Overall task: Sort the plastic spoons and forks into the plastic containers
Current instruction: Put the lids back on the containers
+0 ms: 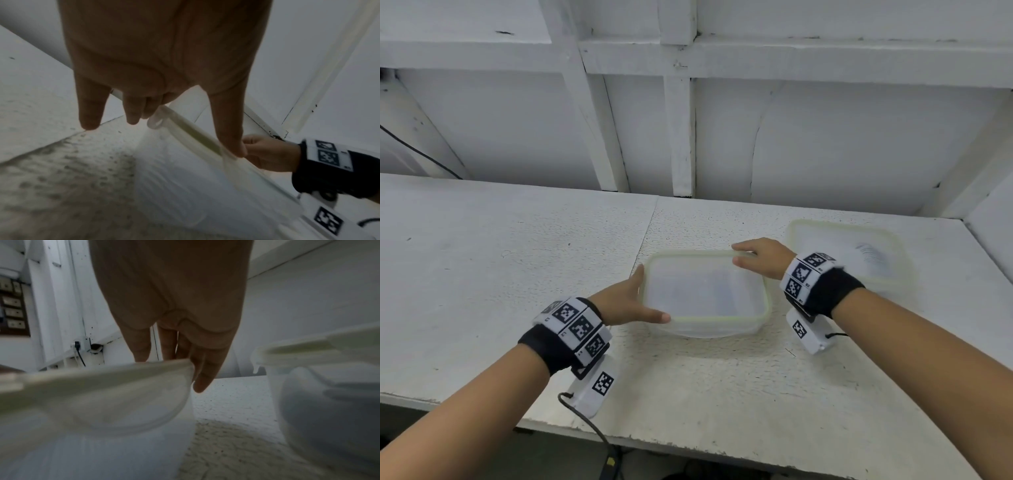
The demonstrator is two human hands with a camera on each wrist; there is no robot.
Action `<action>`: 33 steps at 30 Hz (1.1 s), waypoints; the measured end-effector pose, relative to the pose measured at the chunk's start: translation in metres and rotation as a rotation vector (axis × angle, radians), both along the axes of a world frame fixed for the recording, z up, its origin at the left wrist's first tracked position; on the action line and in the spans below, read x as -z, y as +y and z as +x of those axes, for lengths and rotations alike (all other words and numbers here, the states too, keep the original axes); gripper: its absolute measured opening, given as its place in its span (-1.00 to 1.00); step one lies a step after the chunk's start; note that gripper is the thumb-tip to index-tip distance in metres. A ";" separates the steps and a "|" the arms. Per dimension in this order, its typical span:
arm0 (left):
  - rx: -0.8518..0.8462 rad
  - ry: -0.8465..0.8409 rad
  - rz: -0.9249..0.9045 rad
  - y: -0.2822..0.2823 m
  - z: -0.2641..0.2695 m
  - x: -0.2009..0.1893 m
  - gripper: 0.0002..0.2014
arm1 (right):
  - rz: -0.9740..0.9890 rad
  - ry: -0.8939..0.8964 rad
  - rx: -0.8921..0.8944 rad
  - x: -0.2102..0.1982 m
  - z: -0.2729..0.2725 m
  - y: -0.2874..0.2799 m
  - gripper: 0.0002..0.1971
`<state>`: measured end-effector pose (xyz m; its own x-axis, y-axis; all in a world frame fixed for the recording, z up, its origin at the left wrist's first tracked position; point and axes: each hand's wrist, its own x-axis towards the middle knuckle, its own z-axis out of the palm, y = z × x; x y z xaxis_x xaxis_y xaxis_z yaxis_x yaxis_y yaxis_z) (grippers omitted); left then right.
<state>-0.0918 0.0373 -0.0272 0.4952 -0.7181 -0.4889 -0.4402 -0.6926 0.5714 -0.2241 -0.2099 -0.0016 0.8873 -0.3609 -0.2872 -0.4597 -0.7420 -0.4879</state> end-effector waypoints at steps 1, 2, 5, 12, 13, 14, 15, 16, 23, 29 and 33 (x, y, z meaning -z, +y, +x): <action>0.011 -0.026 0.016 -0.003 0.000 -0.004 0.38 | 0.001 -0.005 0.019 0.000 0.000 -0.001 -0.53; 0.010 -0.055 0.032 -0.005 -0.001 -0.009 0.29 | 0.000 -0.014 0.038 0.000 -0.003 -0.001 -0.53; -0.079 -0.115 -0.004 -0.013 0.004 -0.018 0.12 | -0.011 -0.005 0.094 0.000 -0.019 -0.001 -0.52; -0.542 -0.131 -0.254 -0.061 -0.005 -0.014 -0.69 | 0.051 -0.094 0.294 0.014 -0.067 0.013 -0.57; -0.542 -0.143 -0.271 -0.068 -0.010 -0.015 -0.76 | 0.067 -0.100 0.311 0.017 -0.069 0.017 -0.61; -0.536 -0.156 -0.273 -0.074 -0.013 -0.016 -0.72 | 0.090 -0.104 0.328 0.018 -0.071 0.020 -0.67; -0.532 -0.168 -0.269 -0.079 -0.014 -0.018 -0.70 | 0.110 -0.107 0.348 0.018 -0.071 0.023 -0.72; -0.530 -0.178 -0.271 -0.081 -0.015 -0.019 -0.71 | 0.127 -0.118 0.365 0.018 -0.071 0.024 -0.74; -0.532 0.023 -0.248 -0.060 -0.028 -0.008 -0.77 | 0.123 -0.171 0.349 0.010 -0.046 0.022 -0.79; -0.651 0.136 -0.306 -0.062 -0.033 -0.005 -0.78 | 0.182 -0.212 0.434 0.018 -0.042 0.021 -0.72; -0.695 0.168 -0.345 -0.064 -0.037 -0.001 -0.77 | 0.259 -0.258 0.480 0.022 -0.040 0.019 -0.69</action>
